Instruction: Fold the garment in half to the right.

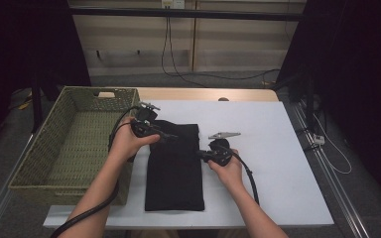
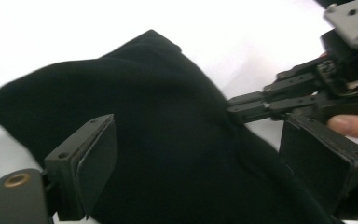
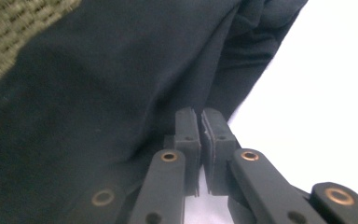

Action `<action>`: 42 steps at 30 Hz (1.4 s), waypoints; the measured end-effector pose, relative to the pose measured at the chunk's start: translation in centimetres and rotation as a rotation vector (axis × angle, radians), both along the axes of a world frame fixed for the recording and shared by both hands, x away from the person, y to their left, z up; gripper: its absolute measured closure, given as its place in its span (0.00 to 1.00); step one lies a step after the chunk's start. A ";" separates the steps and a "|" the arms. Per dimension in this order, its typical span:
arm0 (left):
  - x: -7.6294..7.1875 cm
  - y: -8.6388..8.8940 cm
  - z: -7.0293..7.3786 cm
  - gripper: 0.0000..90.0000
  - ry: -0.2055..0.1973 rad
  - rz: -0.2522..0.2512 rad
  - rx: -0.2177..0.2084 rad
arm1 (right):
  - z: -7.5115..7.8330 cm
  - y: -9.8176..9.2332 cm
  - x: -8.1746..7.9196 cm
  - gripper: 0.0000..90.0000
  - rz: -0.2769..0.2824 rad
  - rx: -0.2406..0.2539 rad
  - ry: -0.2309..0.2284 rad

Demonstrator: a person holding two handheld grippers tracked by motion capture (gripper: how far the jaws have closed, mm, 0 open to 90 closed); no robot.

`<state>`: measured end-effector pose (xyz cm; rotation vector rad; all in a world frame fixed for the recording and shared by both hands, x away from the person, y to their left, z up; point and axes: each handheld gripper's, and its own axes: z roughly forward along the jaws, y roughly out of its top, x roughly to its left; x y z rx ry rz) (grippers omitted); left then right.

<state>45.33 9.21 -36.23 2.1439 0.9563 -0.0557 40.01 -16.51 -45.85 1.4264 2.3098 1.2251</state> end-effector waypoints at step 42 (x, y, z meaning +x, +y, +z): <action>-4.1 -1.2 -4.7 0.09 -0.019 0.058 0.077 | 2.1 -2.7 5.1 0.24 -0.144 -0.007 -0.059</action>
